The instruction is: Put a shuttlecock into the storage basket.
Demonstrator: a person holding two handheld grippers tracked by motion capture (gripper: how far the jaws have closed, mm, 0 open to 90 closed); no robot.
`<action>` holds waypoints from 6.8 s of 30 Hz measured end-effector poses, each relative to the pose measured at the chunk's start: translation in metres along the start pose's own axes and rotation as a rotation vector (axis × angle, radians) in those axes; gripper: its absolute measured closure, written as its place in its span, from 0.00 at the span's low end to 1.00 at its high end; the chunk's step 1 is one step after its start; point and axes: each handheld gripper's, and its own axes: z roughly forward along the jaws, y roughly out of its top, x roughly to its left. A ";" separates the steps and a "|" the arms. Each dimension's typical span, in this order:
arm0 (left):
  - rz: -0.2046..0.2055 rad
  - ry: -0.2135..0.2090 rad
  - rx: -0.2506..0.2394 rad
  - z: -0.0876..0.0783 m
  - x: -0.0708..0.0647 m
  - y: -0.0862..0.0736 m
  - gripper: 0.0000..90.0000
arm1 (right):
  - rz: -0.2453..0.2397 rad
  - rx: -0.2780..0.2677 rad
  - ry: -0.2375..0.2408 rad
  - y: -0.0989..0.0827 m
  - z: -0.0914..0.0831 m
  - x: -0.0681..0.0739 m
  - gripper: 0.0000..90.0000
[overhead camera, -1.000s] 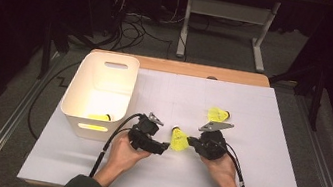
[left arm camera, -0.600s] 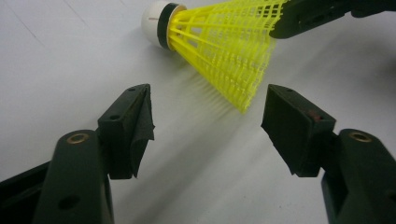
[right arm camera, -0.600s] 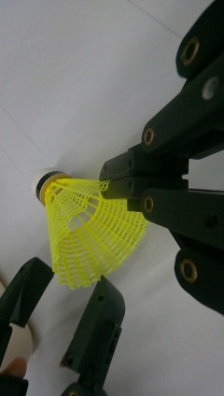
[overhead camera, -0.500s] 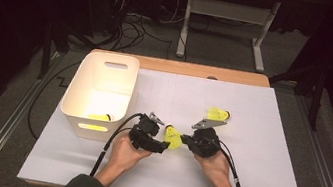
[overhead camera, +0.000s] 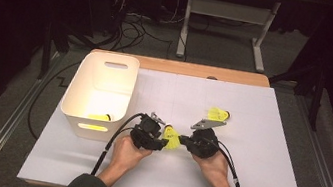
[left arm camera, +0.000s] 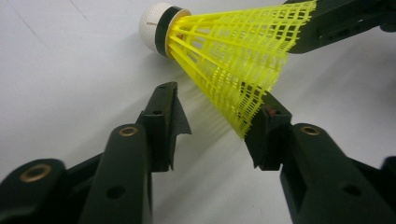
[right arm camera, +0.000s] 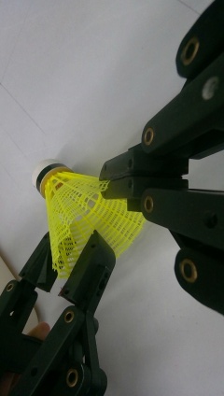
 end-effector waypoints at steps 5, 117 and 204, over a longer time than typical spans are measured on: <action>0.008 0.004 -0.005 -0.001 -0.001 0.000 0.78 | -0.002 -0.004 0.009 0.000 0.001 0.001 1.00; -0.042 0.126 0.041 -0.033 0.000 0.077 0.99 | -0.038 -0.427 -0.088 -0.132 -0.123 -0.032 0.35; -0.066 0.185 0.012 -0.098 0.034 0.097 0.99 | -0.031 -0.376 -0.078 -0.133 -0.116 -0.039 0.35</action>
